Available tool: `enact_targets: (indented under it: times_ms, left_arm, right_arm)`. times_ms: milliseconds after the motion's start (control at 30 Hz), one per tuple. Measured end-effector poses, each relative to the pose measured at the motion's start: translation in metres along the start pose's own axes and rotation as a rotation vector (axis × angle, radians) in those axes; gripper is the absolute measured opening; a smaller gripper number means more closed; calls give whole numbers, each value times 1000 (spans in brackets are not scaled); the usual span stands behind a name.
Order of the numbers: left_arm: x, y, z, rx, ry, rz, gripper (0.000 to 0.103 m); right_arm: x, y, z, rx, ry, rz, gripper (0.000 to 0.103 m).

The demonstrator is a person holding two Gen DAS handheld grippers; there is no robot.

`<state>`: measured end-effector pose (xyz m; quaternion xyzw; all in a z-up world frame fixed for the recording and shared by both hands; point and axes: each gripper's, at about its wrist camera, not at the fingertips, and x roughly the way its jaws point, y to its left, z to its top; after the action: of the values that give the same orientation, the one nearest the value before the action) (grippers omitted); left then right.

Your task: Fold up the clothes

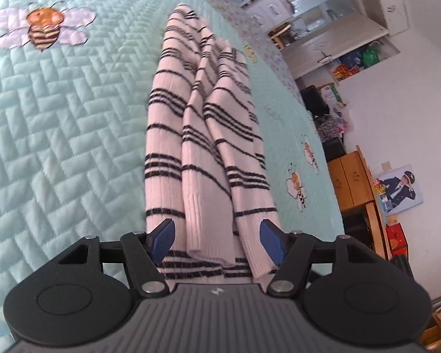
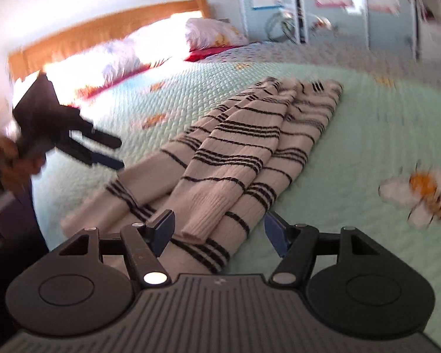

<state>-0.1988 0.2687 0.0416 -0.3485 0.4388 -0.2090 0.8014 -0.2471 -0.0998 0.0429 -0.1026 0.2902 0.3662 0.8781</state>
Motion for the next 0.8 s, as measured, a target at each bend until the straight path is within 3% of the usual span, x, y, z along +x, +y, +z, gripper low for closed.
enact_targets:
  times_ms: [133, 200, 367, 467, 600, 800]
  left_arm:
    - [-7, -7, 1, 4, -45, 30, 65]
    - [-3, -19, -1, 94, -15, 96, 65]
    - [12, -19, -5, 82, 39, 64, 65]
    - [22, -19, -6, 64, 59, 47, 65]
    - [36, -18, -9, 39, 86, 24, 65]
    - [41, -12, -8, -18, 115, -6, 65]
  right_arm:
    - [2, 13, -3, -150, 2, -28, 68]
    - [1, 19, -3, -218, -7, -70, 68]
    - [1, 41, -8, -423, -12, -126, 68]
    - [7, 40, -4, -369, 31, -56, 67]
    - [12, 20, 2, -129, 34, 42, 65]
    - [8, 29, -4, -329, 3, -95, 65]
